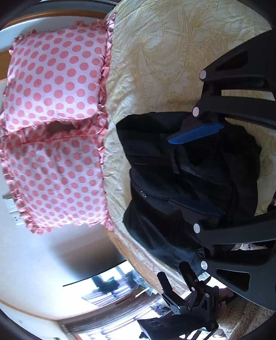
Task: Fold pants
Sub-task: 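Grasp the folded pants edge with the right tool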
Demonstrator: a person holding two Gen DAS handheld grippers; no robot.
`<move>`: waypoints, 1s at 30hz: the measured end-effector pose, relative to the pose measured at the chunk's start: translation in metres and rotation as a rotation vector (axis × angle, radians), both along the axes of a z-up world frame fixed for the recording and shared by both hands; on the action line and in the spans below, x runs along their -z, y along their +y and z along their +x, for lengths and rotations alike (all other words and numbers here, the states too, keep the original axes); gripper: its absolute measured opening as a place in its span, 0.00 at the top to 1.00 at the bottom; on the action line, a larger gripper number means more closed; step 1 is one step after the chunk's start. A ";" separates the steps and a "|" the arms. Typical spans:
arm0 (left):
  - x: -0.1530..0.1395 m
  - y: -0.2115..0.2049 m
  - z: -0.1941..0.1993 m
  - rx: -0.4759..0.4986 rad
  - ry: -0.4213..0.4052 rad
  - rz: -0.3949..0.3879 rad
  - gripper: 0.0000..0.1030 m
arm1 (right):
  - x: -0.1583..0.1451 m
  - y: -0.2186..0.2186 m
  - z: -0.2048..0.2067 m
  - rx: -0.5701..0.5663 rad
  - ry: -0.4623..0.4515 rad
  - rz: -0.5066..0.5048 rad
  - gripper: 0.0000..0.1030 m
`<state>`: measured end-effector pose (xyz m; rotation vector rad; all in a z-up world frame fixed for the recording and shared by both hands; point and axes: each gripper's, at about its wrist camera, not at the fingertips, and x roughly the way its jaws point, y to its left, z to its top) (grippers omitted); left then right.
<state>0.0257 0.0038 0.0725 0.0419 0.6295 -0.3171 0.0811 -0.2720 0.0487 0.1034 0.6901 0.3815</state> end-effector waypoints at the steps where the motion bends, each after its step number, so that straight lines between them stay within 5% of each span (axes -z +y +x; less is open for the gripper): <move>1: 0.005 0.004 0.000 -0.005 0.016 -0.007 0.02 | 0.005 0.003 0.001 0.016 0.011 -0.040 0.60; 5: 0.025 0.015 0.006 -0.005 0.082 -0.059 0.02 | 0.017 -0.002 -0.002 0.074 0.037 -0.116 0.77; 10: 0.029 0.012 0.006 -0.006 0.080 -0.073 0.02 | 0.020 -0.019 -0.008 0.110 0.067 -0.004 0.77; 15: 0.030 0.012 0.007 -0.005 0.080 -0.066 0.02 | 0.024 -0.008 -0.013 0.122 0.050 -0.100 0.77; 22: 0.030 0.011 0.005 -0.007 0.079 -0.064 0.02 | 0.011 -0.016 -0.036 0.135 -0.023 -0.061 0.87; 30: 0.036 0.004 0.003 0.016 0.064 -0.031 0.02 | 0.031 -0.020 -0.047 0.176 0.022 -0.102 0.86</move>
